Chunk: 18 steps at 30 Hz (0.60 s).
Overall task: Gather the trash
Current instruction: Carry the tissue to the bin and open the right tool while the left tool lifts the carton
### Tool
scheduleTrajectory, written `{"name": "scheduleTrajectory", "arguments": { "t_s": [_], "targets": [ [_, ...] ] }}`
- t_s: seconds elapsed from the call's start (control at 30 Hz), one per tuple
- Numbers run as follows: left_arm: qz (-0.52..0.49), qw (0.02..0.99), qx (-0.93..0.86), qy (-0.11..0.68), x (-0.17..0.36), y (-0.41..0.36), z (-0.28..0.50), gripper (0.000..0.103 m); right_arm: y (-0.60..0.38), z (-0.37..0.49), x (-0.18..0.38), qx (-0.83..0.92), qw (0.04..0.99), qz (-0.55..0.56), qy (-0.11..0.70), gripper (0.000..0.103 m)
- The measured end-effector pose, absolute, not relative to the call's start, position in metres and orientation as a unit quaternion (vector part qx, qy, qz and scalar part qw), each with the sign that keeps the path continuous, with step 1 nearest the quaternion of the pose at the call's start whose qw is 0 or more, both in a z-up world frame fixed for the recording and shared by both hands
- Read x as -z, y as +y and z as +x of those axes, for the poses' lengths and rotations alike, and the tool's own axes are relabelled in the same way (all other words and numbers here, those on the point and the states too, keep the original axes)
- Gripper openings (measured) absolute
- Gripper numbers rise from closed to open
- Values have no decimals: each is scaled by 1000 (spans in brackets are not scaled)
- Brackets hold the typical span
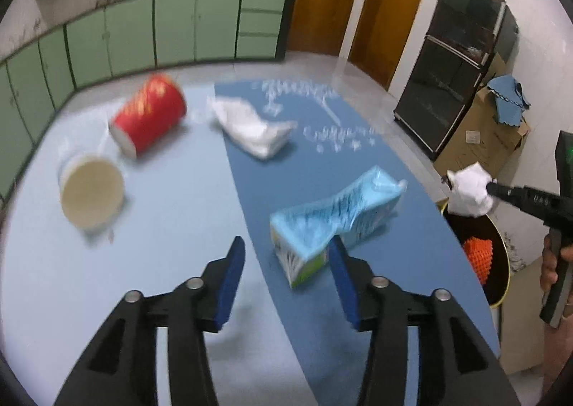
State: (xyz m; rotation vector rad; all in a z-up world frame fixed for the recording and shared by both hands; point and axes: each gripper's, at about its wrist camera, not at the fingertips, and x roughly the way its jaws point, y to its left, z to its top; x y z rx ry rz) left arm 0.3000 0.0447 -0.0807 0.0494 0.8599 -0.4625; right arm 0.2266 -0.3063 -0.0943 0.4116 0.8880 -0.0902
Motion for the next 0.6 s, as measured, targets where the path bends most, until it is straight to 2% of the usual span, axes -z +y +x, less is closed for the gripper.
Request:
{"name": "scheduleTrajectory", "arguments": {
  "t_s": [0.07,0.47,0.5,0.57,0.6],
  "targets": [
    [45,883,233,405,74,36,305,63,-306,226,95,42,882,198,426,12],
    [129,850,278,429,99,-14,329,65,-309,231,100,40,877,206,432,12],
    [135,850,276,429,100,-15,328,63,-310,231,99,41,877,207,432,12],
    [147,846,278,431,103,-17,326,50,-312,231,100,43,877,207,432,12],
    [148,843,281,434,105,-18,325,39,-313,231,100,44,876,208,432,12]
  ]
}}
